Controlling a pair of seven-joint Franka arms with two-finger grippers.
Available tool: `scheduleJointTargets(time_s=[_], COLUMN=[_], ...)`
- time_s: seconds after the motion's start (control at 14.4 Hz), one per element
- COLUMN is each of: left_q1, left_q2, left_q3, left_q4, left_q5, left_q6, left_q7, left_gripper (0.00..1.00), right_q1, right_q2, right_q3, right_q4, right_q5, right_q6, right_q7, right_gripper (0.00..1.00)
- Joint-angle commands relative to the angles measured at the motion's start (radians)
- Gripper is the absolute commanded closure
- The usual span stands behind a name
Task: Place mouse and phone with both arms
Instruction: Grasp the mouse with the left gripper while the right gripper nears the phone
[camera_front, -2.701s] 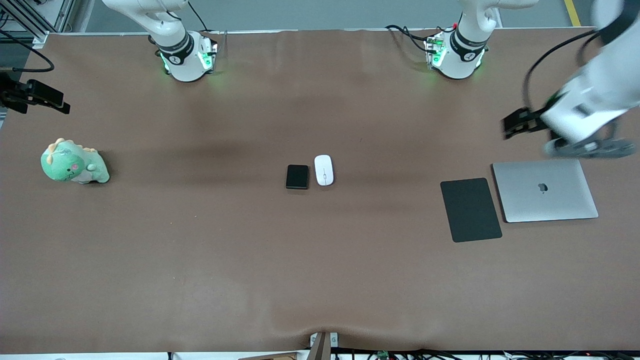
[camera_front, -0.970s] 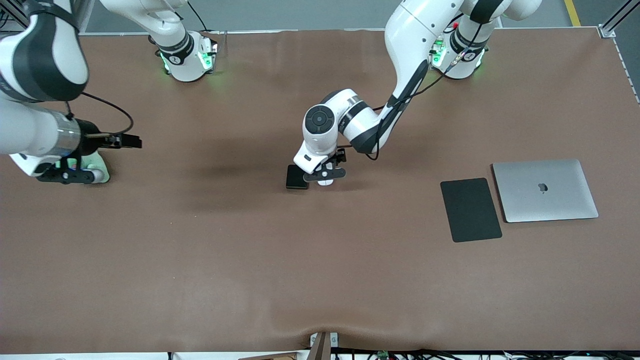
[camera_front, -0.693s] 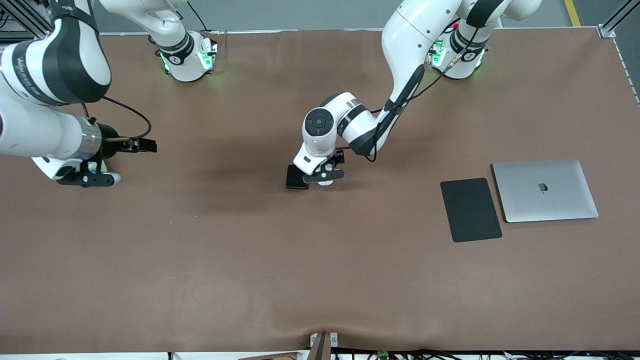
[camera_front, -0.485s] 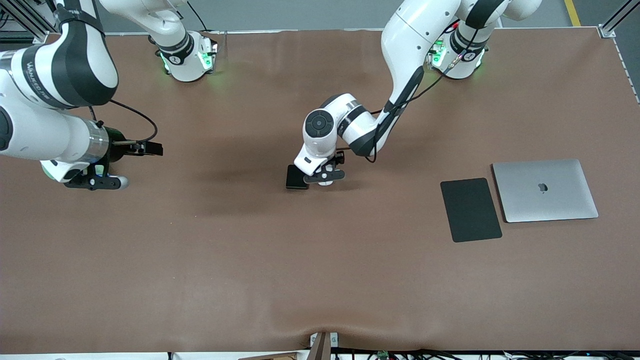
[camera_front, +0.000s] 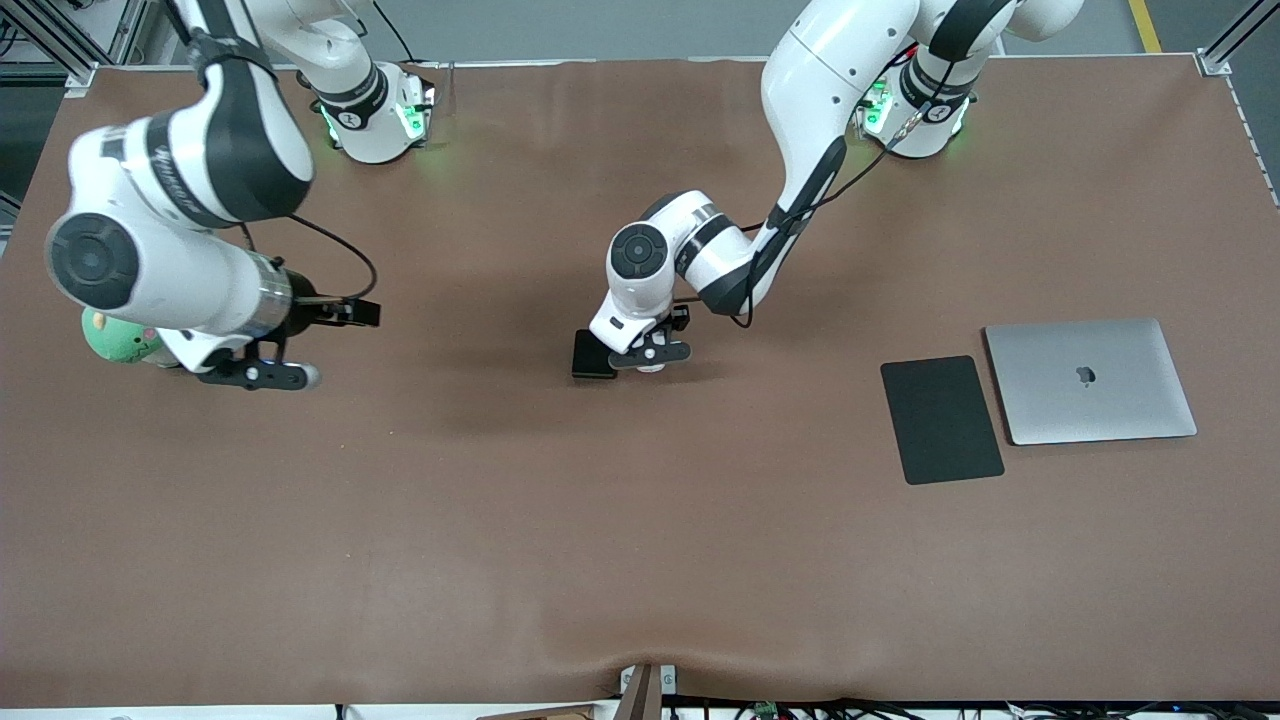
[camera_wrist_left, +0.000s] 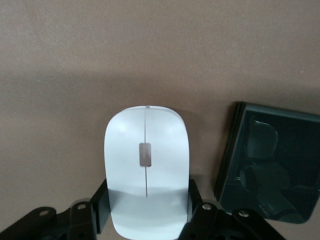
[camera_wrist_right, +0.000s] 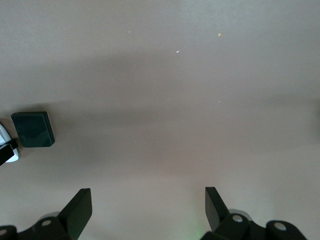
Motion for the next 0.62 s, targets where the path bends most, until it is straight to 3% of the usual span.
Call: scheduleJointTargets(time_s=[0.0, 0.35, 0.55], left_q1=[0.041, 0.204, 0.265], left_q2=[-0.054, -0.206, -0.263], left_q3=[0.010, 0.009, 0.010], left_q4=[0.010, 0.002, -0.011], left_q5=[0.023, 0.024, 0.026], left_q6=[-0.066, -0.237, -0.287], left_q7=[0.008, 0.203, 0.217], left_gripper=[0.96, 1.00, 1.00], right_q1=[0.054, 0.123, 0.160], right_q2=[0.027, 0.076, 0.111], right_q3=[-0.006, -0.002, 0.012], right_q4=[-0.006, -0.006, -0.006], right_q5=[0.015, 0.029, 0.074], right_q6=[0.046, 0.117, 0.181], right_q7=[0.078, 0.125, 0.180], right_gripper=[0.00, 0.00, 0.00])
